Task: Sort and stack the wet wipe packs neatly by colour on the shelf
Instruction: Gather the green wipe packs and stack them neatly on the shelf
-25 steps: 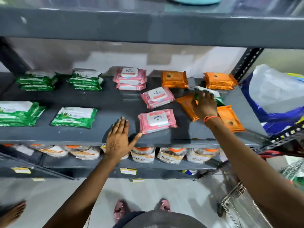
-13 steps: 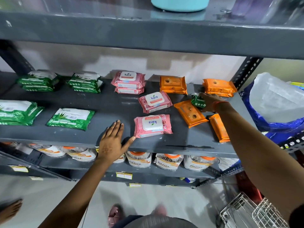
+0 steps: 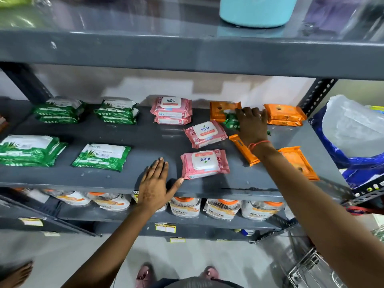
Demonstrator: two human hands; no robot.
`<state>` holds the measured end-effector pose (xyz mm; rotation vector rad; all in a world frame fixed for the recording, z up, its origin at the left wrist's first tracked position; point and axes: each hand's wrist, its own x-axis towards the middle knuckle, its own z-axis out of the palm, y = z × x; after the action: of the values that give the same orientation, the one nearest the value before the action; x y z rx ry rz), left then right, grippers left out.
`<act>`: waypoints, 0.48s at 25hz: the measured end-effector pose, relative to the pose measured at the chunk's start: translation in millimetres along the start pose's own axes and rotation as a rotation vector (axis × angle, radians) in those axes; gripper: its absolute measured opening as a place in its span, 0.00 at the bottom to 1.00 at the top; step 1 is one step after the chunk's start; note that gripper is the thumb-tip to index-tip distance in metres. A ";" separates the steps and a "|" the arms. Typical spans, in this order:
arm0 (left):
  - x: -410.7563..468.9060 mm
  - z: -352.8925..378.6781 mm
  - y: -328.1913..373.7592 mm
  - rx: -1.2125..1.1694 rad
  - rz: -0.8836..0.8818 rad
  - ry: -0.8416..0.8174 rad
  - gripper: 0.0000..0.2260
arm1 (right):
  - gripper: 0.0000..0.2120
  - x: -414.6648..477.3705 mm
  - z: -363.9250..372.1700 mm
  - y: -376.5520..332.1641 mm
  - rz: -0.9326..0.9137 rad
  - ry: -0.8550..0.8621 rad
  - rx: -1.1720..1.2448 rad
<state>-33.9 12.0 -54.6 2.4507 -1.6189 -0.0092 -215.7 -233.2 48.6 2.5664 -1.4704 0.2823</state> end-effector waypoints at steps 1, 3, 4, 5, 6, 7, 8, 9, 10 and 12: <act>-0.9 -2.9 -2.8 -0.022 0.017 0.007 0.45 | 0.23 -5.4 -5.2 -24.1 -0.047 -0.002 0.018; -3.5 -11.5 -18.6 -0.041 0.042 0.047 0.43 | 0.24 -17.0 -13.1 -74.5 -0.138 -0.027 0.066; -5.1 -16.7 -32.8 -0.046 0.046 0.077 0.41 | 0.24 -23.6 -15.1 -99.9 -0.184 -0.030 0.076; -7.4 -22.0 -48.8 -0.049 0.042 0.111 0.39 | 0.25 -29.9 -15.5 -123.5 -0.233 -0.022 0.083; -10.3 -27.1 -66.9 -0.055 0.030 0.150 0.38 | 0.26 -36.3 -16.1 -145.6 -0.281 -0.014 0.090; -14.4 -31.5 -87.7 -0.062 0.010 0.188 0.36 | 0.26 -41.9 -15.7 -168.0 -0.319 -0.004 0.100; -18.8 -35.2 -107.9 -0.071 -0.010 0.223 0.35 | 0.26 -46.5 -13.6 -188.2 -0.346 0.007 0.112; -22.2 -38.0 -123.7 -0.080 -0.029 0.251 0.35 | 0.26 -49.4 -10.5 -202.6 -0.372 0.015 0.129; -26.0 -40.0 -140.1 -0.084 -0.051 0.270 0.35 | 0.27 -52.0 -7.6 -217.1 -0.398 0.013 0.149; -34.6 -43.5 -174.5 -0.083 -0.100 0.270 0.36 | 0.26 -56.7 -2.6 -249.2 -0.459 0.021 0.162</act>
<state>116.1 116.7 -45.9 2.3492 -1.3543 0.2241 -28.4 -60.9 23.9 2.9197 -0.8407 0.3714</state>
